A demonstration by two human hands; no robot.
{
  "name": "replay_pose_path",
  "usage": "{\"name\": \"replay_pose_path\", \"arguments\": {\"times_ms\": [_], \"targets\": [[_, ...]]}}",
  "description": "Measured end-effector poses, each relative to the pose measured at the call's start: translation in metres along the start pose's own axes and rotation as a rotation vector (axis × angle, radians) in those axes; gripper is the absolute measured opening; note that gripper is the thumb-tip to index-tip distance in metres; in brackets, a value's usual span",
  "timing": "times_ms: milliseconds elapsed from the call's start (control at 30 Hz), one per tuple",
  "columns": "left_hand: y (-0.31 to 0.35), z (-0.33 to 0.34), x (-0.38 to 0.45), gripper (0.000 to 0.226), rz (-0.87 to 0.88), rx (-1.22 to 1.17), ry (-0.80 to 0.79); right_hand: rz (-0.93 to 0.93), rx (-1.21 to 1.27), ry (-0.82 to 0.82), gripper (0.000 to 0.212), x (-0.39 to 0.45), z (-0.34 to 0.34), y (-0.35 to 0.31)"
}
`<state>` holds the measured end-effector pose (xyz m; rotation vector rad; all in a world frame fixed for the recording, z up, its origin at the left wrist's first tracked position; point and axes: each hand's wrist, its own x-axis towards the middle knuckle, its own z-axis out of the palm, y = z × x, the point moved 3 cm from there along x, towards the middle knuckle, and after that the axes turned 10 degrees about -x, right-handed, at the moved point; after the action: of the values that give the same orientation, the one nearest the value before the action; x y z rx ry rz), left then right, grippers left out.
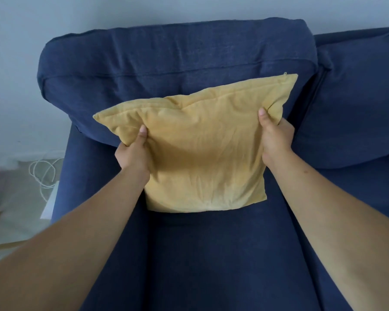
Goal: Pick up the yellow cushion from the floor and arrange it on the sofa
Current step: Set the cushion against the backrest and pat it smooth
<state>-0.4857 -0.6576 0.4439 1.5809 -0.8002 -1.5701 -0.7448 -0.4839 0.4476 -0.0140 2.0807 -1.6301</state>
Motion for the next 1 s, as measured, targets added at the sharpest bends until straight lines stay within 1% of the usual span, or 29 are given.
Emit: {"name": "replay_pose_path", "arguments": {"times_ms": [33, 67, 133, 200, 300, 367, 467, 533, 600, 633, 667, 700, 733, 767, 800, 833, 867, 900, 933, 967, 1000], "targets": [[0.003, 0.002, -0.002, 0.029, -0.005, -0.055, 0.013, -0.025, 0.051, 0.031, 0.017, -0.003, -0.003, -0.002], [0.006, 0.004, -0.005, 0.022, 0.007, -0.104, 0.013, -0.05, 0.101, 0.054, 0.012, -0.006, -0.006, -0.003], [0.01, 0.006, -0.01, 0.019, 0.036, -0.183, -0.025, -0.102, 0.183, 0.096, 0.009, -0.011, -0.014, -0.003], [0.009, 0.007, -0.014, 0.018, 0.077, -0.197, -0.084, -0.135, 0.22, 0.134, 0.009, -0.014, -0.024, 0.003], [0.005, 0.011, -0.016, 0.022, 0.138, -0.071, -0.117, -0.101, 0.166, 0.154, 0.015, -0.011, -0.029, 0.013], [0.005, 0.014, -0.016, 0.033, 0.187, 0.017, -0.088, -0.093, 0.089, 0.164, 0.02, -0.005, -0.028, 0.01], [0.01, 0.02, -0.011, 0.037, 0.256, 0.075, -0.051, -0.15, 0.0, 0.231, 0.033, 0.002, -0.026, -0.007], [0.008, 0.021, -0.006, 0.038, 0.193, 0.187, -0.089, -0.161, -0.085, 0.263, 0.036, 0.004, -0.026, -0.005], [0.004, 0.02, -0.002, 0.034, 0.093, 0.275, -0.136, -0.135, -0.13, 0.262, 0.034, 0.006, -0.026, 0.001], [0.003, 0.019, -0.004, 0.032, 0.074, 0.296, -0.148, -0.132, -0.154, 0.259, 0.034, 0.006, -0.026, 0.004], [0.002, 0.019, -0.006, 0.035, 0.083, 0.304, -0.155, -0.145, -0.185, 0.265, 0.036, 0.005, -0.025, 0.005], [0.002, 0.019, -0.009, 0.046, 0.122, 0.316, -0.147, -0.173, -0.229, 0.282, 0.042, 0.003, -0.025, 0.006], [0.004, 0.017, -0.015, 0.062, 0.213, 0.352, -0.097, -0.227, -0.297, 0.31, 0.051, -0.003, -0.024, 0.006], [0.006, 0.016, -0.023, 0.076, 0.361, 0.418, -0.029, -0.319, -0.391, 0.343, 0.061, -0.012, -0.023, 0.004], [0.009, 0.016, -0.031, 0.081, 0.561, 0.503, 0.011, -0.465, -0.509, 0.362, 0.067, -0.023, -0.019, 0.001], [0.01, 0.02, -0.041, 0.08, 0.773, 0.616, -0.014, -0.654, -0.642, 0.347, 0.07, -0.034, -0.012, 0.0], [0.006, 0.028, -0.048, 0.076, 0.968, 0.759, -0.094, -0.855, -0.783, 0.292, 0.069, -0.042, -0.003, 0.002], [-0.003, 0.037, -0.053, 0.074, 1.126, 0.896, -0.206, -1.03, -0.921, 0.218, 0.069, -0.046, 0.007, 0.007], [-0.015, 0.046, -0.052, 0.072, 1.238, 1.006, -0.316, -1.159, -1.044, 0.159, 0.068, -0.041, 0.016, 0.014], [-0.026, 0.055, -0.046, 0.072, 1.309, 1.089, -0.391, -1.23, -1.143, 0.132, 0.069, -0.032, 0.023, 0.02], [-0.032, 0.063, -0.036, 0.073, 1.355, 1.146, -0.419, -1.259, -1.214, 0.137, 0.069, -0.019, 0.027, 0.023]]}}
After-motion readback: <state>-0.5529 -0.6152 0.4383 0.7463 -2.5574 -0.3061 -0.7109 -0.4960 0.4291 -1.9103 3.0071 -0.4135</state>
